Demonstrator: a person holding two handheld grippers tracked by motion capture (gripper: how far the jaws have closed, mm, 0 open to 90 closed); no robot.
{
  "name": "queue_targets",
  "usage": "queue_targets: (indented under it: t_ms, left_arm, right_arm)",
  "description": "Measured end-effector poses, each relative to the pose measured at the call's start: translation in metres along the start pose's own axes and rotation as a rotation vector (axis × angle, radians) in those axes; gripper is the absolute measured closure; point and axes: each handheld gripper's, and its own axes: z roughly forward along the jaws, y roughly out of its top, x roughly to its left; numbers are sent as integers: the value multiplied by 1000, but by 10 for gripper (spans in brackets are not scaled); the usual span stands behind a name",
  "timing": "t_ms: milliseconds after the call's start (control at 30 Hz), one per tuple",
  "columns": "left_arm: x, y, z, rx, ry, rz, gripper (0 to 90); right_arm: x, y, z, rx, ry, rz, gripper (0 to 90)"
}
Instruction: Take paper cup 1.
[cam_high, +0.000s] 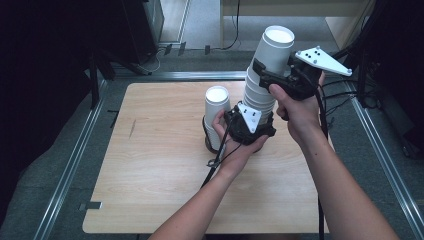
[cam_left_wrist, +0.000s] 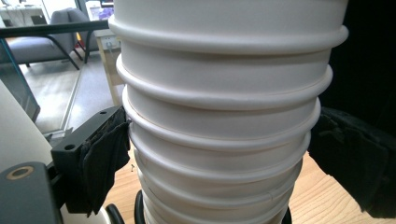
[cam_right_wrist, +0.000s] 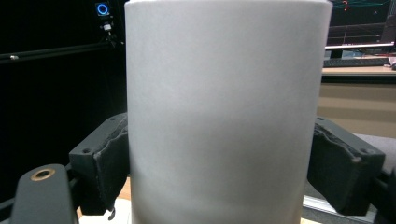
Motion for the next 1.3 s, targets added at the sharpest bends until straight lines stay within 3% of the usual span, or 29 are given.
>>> queue_targets:
  t_ms: [300,567,1300]
  left_arm:
    - [0,0,-3,0,-1,9,64]
    - [0,-2,-4,1,-4,14,64]
    - [0,-10,-7,12,-2,36,64]
  right_arm:
    - [1,7,-2,-17,-5,5,154]
    - [5,13,-6,-53,-4,-34,168]
    - [4,42,-31,-149,-2,-5,170]
